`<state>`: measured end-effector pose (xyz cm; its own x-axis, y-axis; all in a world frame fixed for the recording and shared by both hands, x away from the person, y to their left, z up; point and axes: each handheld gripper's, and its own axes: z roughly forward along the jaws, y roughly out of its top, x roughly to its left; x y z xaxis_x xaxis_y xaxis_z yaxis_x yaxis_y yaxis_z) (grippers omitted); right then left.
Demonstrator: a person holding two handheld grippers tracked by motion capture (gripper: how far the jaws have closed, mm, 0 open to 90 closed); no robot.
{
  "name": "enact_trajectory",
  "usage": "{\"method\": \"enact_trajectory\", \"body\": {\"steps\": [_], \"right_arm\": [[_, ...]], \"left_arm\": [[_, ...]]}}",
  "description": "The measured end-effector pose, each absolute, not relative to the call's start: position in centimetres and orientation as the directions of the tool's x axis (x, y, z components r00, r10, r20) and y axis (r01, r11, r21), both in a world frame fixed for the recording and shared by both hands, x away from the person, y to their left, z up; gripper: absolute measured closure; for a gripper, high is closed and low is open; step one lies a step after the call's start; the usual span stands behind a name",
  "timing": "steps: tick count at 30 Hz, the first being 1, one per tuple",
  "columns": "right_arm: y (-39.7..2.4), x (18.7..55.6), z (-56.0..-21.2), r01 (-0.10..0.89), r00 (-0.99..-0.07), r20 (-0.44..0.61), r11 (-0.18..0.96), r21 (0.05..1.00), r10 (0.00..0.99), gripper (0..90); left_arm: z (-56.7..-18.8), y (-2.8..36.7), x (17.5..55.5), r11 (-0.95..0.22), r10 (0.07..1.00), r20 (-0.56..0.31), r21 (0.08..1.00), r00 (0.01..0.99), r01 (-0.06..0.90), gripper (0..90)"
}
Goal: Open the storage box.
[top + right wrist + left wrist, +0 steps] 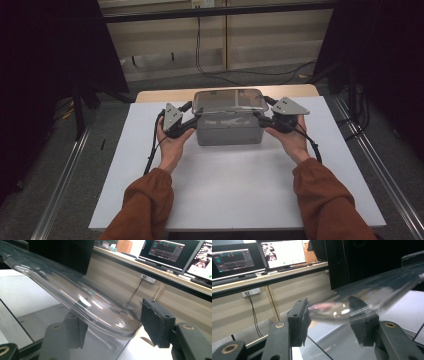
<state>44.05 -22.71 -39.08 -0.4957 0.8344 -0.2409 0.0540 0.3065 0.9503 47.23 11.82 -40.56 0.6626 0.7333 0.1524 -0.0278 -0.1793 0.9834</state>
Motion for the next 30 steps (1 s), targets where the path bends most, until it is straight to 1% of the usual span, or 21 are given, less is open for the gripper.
{"method": "enact_trajectory", "body": {"steps": [6,8,9,11,13,21,26,30], "right_arm": [[-22.9,44.2,-39.1,0.047,-0.497,-0.218,0.277,0.960,0.840,41.5],[-23.0,44.4,-39.0,0.041,-0.497,-0.209,0.263,0.964,0.843,43.3],[-23.0,44.4,-39.0,0.040,-0.496,-0.208,0.262,0.964,0.843,46.5],[-23.1,44.6,-39.0,0.036,-0.497,-0.201,0.252,0.967,0.844,47.7],[-23.2,44.7,-39.1,0.039,-0.497,-0.189,0.240,0.970,0.847,47.1],[-23.2,44.8,-39.0,0.039,-0.499,-0.190,0.241,0.970,0.846,47.1],[-23.2,45.3,-38.2,0.039,-0.508,-0.188,0.240,0.970,0.841,49.2],[-23.2,45.5,-38.0,0.036,-0.509,-0.176,0.225,0.974,0.843,49.5]], "left_arm": [[-40.3,11.7,47.6,-0.170,0.732,0.148,0.985,0.665,-0.032,50.5],[-40.2,11.7,47.7,-0.169,0.729,0.148,0.985,0.669,-0.034,50.6],[-40.2,11.7,47.8,-0.169,0.729,0.149,0.985,0.669,-0.035,50.5],[-40.0,11.7,47.9,-0.177,0.729,0.152,0.984,0.667,-0.031,49.8],[-39.9,11.7,48.0,-0.178,0.726,0.147,0.984,0.672,-0.022,48.7],[-39.8,11.5,48.3,-0.183,0.729,0.145,0.983,0.669,-0.013,48.8],[-39.4,11.7,48.4,-0.168,0.732,0.137,0.986,0.668,-0.018,52.9],[-39.0,11.8,48.7,-0.166,0.729,0.137,0.986,0.671,-0.022,54.0]]}}
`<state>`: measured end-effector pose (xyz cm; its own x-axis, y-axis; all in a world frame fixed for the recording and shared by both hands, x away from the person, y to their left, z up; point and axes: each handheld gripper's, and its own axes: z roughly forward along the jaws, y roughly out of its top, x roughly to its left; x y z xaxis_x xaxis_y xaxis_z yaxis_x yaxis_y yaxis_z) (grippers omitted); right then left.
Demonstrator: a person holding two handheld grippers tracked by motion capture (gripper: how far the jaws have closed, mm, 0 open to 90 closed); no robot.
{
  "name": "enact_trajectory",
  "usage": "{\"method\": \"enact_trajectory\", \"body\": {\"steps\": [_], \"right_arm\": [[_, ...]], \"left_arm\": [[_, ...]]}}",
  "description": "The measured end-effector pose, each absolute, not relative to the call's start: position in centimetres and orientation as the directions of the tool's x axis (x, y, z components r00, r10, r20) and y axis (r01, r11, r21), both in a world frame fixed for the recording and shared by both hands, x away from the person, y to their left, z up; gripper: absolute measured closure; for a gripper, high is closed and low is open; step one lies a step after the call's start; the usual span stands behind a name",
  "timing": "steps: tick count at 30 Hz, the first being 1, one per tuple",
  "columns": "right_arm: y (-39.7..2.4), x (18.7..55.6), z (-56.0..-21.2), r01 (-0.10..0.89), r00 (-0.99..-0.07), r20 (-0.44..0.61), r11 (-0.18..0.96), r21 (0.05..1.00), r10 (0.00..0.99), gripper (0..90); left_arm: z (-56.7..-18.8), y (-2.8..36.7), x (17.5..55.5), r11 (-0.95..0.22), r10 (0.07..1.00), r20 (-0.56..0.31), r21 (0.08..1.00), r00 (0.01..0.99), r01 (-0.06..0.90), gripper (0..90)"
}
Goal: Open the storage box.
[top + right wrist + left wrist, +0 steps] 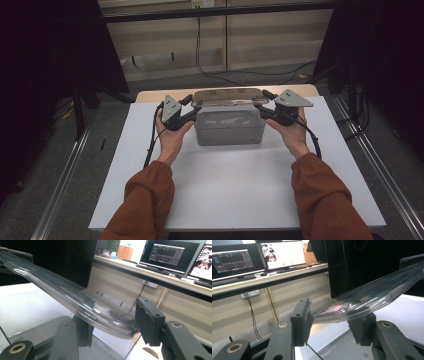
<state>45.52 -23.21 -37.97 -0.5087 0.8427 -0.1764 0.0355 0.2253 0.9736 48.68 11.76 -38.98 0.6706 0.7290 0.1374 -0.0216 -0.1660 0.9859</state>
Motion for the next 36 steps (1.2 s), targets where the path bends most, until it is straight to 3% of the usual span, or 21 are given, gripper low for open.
{"method": "enact_trajectory", "body": {"steps": [24,36], "right_arm": [[-23.5,47.5,-36.6,0.026,-0.507,-0.120,0.155,0.988,0.853,51.2],[-23.7,48.7,-36.7,0.038,-0.508,-0.109,0.148,0.988,0.854,49.5]], "left_arm": [[-37.7,11.4,51.8,-0.152,0.755,0.107,0.988,0.647,0.014,50.4],[-38.0,11.3,52.8,-0.163,0.750,0.108,0.986,0.653,0.024,59.5]]}}
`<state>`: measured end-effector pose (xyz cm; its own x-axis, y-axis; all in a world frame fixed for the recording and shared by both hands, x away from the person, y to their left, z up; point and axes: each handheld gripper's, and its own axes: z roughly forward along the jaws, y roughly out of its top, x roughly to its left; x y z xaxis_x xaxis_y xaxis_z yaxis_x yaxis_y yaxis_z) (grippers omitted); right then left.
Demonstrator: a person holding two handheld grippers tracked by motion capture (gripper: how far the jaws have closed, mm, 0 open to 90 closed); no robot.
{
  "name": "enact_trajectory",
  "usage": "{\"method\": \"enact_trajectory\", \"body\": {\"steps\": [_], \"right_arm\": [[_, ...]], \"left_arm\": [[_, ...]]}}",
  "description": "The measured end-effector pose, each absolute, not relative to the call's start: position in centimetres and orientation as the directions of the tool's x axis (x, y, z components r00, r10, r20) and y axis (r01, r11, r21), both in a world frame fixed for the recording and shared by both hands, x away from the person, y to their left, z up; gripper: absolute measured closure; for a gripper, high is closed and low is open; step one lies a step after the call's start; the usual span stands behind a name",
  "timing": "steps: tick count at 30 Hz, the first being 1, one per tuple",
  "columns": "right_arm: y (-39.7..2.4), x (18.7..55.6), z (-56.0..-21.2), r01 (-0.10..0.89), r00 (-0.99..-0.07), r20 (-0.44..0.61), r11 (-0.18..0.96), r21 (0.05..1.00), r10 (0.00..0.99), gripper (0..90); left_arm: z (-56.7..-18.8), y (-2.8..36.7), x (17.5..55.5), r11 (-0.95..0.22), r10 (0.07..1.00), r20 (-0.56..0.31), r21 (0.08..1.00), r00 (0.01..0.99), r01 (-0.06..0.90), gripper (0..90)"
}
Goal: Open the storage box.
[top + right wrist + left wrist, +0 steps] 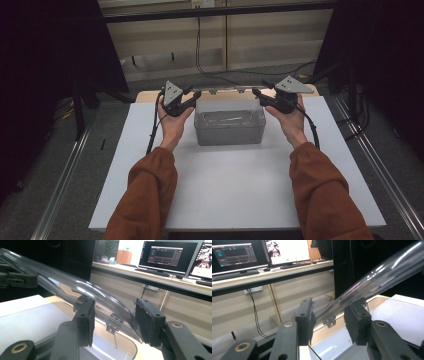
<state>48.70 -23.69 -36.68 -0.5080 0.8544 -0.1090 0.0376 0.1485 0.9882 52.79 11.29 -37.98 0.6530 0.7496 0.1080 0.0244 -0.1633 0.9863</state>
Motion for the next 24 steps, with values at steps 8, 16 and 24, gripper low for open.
{"method": "enact_trajectory", "body": {"steps": [8,16,24], "right_arm": [[-23.9,49.5,-37.5,0.066,-0.497,-0.062,0.109,0.992,0.866,46.5],[-24.0,50.4,-37.6,0.082,-0.500,-0.049,0.103,0.991,0.865,47.3],[-23.9,50.9,-37.6,0.076,-0.496,-0.055,0.106,0.991,0.867,50.2]], "left_arm": [[-38.2,11.0,53.5,-0.155,0.755,0.100,0.987,0.648,0.029,59.9],[-38.0,10.9,54.0,-0.165,0.764,0.108,0.986,0.636,0.032,55.3],[-38.0,11.0,54.6,-0.170,0.763,0.116,0.985,0.635,0.024,54.6]]}}
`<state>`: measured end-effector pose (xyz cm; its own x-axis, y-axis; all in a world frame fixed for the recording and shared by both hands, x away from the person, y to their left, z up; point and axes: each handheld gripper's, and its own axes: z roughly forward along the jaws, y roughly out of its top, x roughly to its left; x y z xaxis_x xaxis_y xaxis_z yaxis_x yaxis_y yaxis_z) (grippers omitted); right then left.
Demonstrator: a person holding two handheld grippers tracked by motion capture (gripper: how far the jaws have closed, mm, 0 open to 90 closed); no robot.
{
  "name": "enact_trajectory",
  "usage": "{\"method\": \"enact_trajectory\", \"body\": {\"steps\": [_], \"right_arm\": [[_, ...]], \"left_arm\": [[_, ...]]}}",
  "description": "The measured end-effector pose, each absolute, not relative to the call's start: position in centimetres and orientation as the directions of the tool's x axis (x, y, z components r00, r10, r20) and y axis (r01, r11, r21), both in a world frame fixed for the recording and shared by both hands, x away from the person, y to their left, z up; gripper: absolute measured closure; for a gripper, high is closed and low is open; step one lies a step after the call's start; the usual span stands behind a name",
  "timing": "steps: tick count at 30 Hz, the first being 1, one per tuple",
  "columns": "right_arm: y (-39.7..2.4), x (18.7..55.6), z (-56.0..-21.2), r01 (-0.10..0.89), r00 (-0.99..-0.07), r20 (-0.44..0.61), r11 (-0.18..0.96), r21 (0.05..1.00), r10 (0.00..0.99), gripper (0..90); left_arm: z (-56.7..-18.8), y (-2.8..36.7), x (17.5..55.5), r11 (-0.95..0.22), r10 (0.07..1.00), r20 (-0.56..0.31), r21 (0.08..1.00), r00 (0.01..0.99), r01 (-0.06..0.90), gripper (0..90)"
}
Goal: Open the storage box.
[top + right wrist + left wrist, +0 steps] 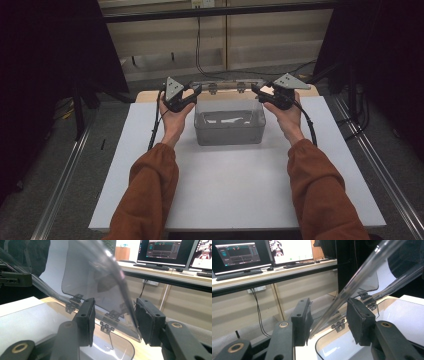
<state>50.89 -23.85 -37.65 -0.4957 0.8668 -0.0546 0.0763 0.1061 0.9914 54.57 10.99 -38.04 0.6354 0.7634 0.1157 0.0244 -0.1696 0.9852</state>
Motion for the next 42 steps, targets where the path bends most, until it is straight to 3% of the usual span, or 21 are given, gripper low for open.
{"method": "enact_trajectory", "body": {"steps": [16,23,29,33,42], "right_arm": [[-24.3,52.6,-38.3,0.108,-0.468,-0.069,0.135,0.985,0.881,46.4],[-24.3,53.2,-38.8,0.125,-0.495,-0.067,0.148,0.981,0.866,51.7],[-24.3,53.9,-39.0,0.131,-0.492,-0.053,0.134,0.982,0.869,56.9],[-24.8,54.2,-39.4,0.148,-0.482,-0.026,0.111,0.983,0.876,57.5],[-24.9,54.9,-40.0,0.168,-0.484,-0.025,0.121,0.978,0.875,60.5]], "left_arm": [[-38.3,10.8,55.7,-0.175,0.763,0.095,0.982,0.639,0.064,59.4],[-38.4,10.6,56.3,-0.188,0.754,0.104,0.980,0.649,0.062,65.3],[-38.5,10.6,56.6,-0.196,0.756,0.104,0.978,0.647,0.072,66.0],[-38.5,10.6,56.9,-0.145,0.755,0.046,0.984,0.654,0.099,66.2],[-38.3,10.7,57.3,-0.167,0.752,0.057,0.980,0.657,0.106,67.0]]}}
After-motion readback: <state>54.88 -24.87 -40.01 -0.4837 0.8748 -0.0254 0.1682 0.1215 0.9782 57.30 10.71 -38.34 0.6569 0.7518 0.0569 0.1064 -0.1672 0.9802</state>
